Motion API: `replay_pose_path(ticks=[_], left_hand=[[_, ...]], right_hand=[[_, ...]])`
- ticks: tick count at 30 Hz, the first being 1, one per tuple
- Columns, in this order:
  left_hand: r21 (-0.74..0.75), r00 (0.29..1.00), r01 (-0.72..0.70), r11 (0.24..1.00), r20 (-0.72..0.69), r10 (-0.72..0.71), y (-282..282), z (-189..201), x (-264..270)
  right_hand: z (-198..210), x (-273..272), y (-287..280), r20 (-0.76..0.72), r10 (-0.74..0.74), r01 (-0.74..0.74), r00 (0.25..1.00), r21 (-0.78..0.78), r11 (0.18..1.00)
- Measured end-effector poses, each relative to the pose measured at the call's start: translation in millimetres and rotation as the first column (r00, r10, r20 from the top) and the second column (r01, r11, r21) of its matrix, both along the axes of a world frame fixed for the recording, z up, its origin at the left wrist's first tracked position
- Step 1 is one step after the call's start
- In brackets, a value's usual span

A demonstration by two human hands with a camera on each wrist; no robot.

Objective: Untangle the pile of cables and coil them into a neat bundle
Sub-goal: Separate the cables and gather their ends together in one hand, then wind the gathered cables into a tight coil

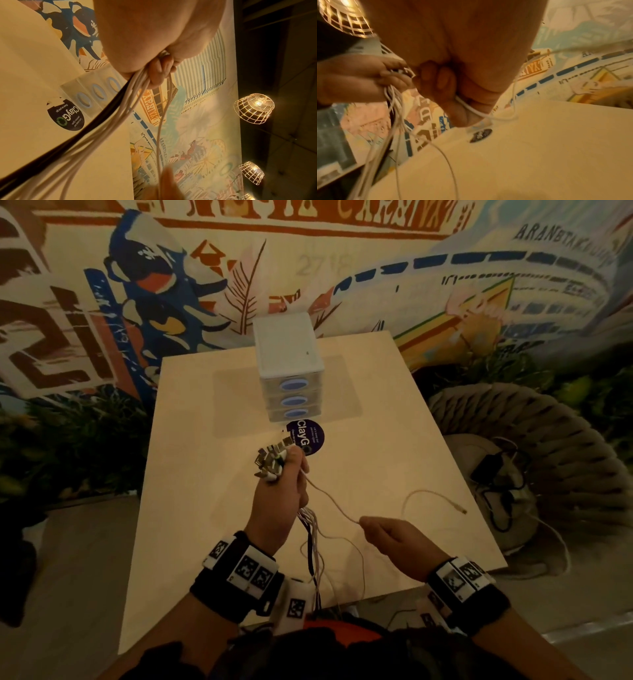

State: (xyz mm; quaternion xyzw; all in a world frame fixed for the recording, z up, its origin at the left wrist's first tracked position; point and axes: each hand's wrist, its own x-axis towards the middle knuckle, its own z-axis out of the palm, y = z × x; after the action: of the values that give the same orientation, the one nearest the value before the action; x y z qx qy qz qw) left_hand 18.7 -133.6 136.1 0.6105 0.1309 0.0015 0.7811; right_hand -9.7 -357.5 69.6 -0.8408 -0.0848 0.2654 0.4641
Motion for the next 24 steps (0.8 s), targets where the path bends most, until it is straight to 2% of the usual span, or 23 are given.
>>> replay_pose_path(ticks=[3, 6, 10, 12, 15, 18, 20, 21, 24], left_hand=[[-0.050, 0.999, -0.040, 0.998, 0.011, 0.041, 8, 1, 1], [-0.095, 0.998, -0.050, 0.994, 0.027, 0.052, 15, -2, 2], [-0.086, 0.999, -0.013, 0.996, 0.029, 0.016, 13, -7, -4], [-0.098, 0.999, 0.026, 0.995, 0.031, -0.023, 10, -7, -6], [-0.090, 0.992, 0.123, 0.988, 0.049, -0.119, 10, -6, -7], [0.005, 0.967, 0.231, 0.973, 0.105, -0.230, 10, -7, -10], [0.122, 0.954, 0.256, 0.959, 0.128, -0.271, 7, -10, -14], [0.136, 0.951, 0.269, 0.953, 0.117, -0.285, 5, -11, -16], [-0.026, 0.947, 0.319, 0.947, 0.038, -0.318, 2, -15, -18]], right_hand=[[-23, -18, -21, -0.100, -0.035, 0.025, 0.994, -0.097, 0.995], [-53, -38, -43, -0.185, -0.136, 0.104, 0.973, -0.174, 0.979], [-90, -61, -63, -0.296, -0.253, 0.222, 0.921, -0.136, 0.966], [-98, -69, -66, -0.362, -0.251, 0.216, 0.898, -0.134, 0.967], [-110, -80, -65, -0.439, -0.176, 0.088, 0.881, -0.213, 0.973], [-114, -85, -58, -0.383, -0.117, 0.019, 0.916, -0.250, 0.968], [-115, -84, -51, -0.315, -0.025, -0.082, 0.949, -0.321, 0.943], [-117, -85, -48, -0.294, 0.021, -0.131, 0.955, -0.358, 0.924], [-129, -86, -41, -0.299, 0.114, -0.241, 0.947, -0.430, 0.870]])
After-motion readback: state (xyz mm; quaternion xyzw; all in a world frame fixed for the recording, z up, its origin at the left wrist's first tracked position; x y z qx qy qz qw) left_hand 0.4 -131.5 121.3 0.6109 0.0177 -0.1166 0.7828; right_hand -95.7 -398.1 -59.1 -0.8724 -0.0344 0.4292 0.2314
